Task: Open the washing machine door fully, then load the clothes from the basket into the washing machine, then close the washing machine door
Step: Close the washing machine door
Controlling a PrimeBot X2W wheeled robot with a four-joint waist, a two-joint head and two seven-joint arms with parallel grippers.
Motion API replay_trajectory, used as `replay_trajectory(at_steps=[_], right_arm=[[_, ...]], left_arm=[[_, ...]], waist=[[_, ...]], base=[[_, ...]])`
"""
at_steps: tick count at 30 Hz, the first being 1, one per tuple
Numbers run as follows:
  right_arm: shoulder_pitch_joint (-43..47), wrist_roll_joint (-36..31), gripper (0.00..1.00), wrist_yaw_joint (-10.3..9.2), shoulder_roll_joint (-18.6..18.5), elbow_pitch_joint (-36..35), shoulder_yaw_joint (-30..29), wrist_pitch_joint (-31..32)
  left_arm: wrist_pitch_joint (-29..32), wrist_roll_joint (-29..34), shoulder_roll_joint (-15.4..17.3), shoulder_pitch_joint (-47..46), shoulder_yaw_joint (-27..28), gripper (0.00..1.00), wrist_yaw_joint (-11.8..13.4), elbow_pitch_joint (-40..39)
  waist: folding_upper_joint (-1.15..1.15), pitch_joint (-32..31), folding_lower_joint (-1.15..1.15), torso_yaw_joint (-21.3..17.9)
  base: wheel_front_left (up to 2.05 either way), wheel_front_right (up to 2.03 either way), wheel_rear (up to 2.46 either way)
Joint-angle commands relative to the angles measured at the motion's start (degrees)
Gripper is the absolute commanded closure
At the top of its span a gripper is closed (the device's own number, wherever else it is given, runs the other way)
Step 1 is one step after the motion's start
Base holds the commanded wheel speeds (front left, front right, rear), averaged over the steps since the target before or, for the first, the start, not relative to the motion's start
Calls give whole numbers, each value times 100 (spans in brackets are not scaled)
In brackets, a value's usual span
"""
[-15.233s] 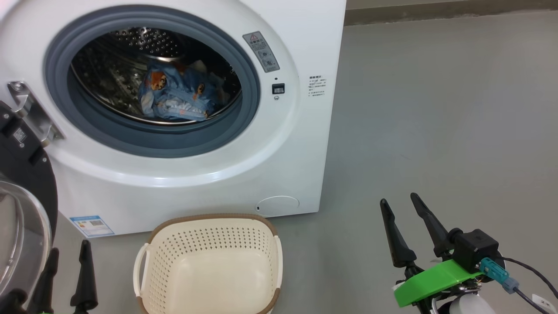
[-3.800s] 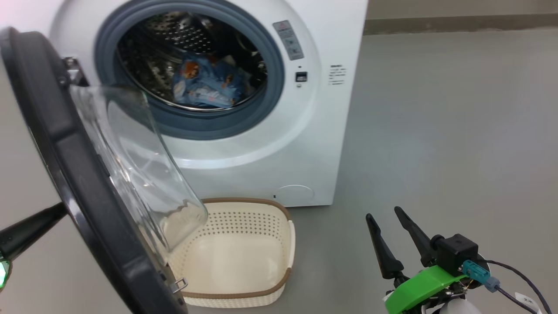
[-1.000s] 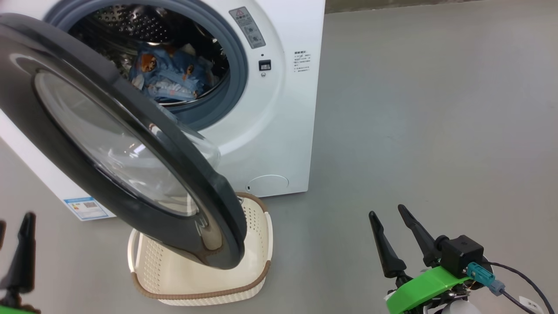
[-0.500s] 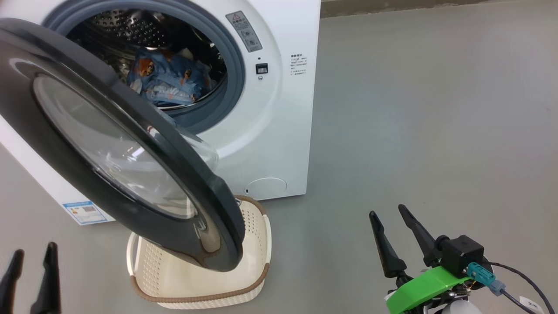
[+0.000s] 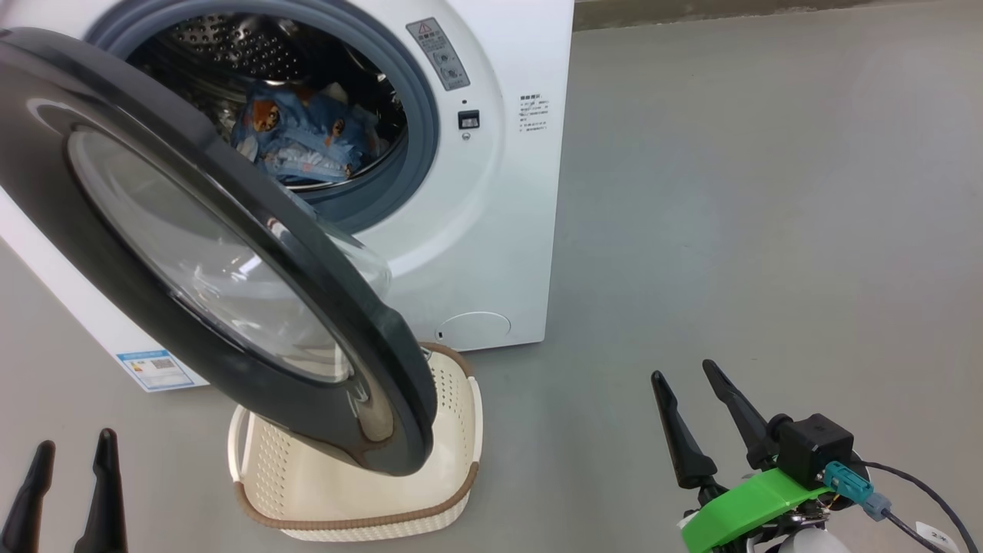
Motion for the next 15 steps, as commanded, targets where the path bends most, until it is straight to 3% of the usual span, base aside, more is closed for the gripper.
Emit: replay_trajectory(at_steps=[1, 15], right_arm=[[-74, 9, 0, 25, -1, -137, 89, -54], [-69, -2, 0, 25, 0, -120, 91, -54]], left_arm=[[-60, 50, 147, -129, 232, 0, -20, -151], [-61, 40, 140, -124, 185, 0, -20, -115]], waist=[[0, 2, 0, 3], [0, -10, 0, 15]], base=[[0, 0, 0], [0, 0, 0]])
